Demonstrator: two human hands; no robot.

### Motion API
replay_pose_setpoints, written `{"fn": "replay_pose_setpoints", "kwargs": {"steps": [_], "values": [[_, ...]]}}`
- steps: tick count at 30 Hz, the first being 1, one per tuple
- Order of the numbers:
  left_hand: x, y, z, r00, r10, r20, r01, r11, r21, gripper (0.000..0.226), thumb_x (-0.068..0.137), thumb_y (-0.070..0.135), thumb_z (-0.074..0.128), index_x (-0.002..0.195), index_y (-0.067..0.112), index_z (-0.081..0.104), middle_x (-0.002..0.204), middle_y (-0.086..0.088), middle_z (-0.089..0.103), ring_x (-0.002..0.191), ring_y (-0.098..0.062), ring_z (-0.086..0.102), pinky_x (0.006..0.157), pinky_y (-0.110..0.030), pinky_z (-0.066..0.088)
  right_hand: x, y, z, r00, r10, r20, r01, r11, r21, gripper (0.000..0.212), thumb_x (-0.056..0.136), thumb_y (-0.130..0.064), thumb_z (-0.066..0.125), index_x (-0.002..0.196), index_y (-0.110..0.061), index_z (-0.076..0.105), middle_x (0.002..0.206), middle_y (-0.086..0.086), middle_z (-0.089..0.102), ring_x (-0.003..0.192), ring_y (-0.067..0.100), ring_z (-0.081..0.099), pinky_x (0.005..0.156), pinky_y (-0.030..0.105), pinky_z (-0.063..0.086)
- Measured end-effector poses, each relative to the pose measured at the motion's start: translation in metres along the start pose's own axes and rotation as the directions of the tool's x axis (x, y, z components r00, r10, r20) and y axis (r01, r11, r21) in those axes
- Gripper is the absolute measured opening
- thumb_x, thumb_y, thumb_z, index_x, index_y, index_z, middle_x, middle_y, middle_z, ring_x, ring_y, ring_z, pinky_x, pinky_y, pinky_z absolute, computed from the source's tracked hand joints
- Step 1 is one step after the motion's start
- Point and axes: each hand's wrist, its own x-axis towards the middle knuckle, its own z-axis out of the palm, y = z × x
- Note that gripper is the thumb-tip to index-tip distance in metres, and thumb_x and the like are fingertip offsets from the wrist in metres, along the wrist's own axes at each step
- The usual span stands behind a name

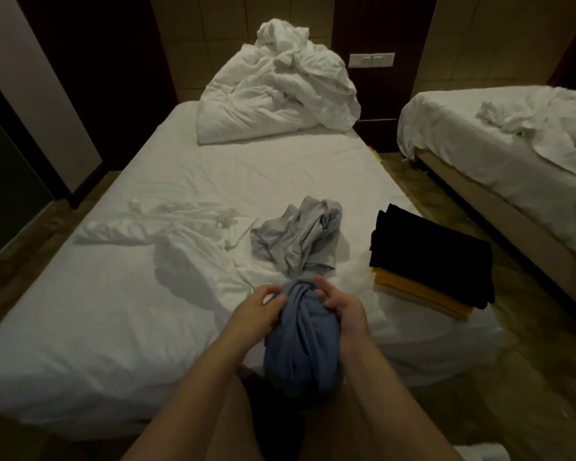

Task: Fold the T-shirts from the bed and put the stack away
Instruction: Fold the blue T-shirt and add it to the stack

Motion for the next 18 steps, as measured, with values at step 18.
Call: {"fn": "replay_pose_setpoints", "kwargs": {"steps": [18], "values": [[-0.051, 0.029, -0.019, 0.983, 0.166, -0.074, -0.157, 0.572, -0.805, 0.023, 0.094, 0.002, 0.041, 0.096, 0.015, 0.06, 0.089, -0.005, 0.069, 0.077, -0.016, 0.069, 0.062, -0.025, 0.056, -0.051, 0.003, 0.005, 0.894, -0.439, 0.093, 0.31, 0.453, -0.836, 0.06, 0.086, -0.034, 0.063, 0.139, -0.033, 0.033, 0.13, -0.007, 0.035, 0.121, 0.013, 0.038, 0.102, 0.035, 0.04]]}}
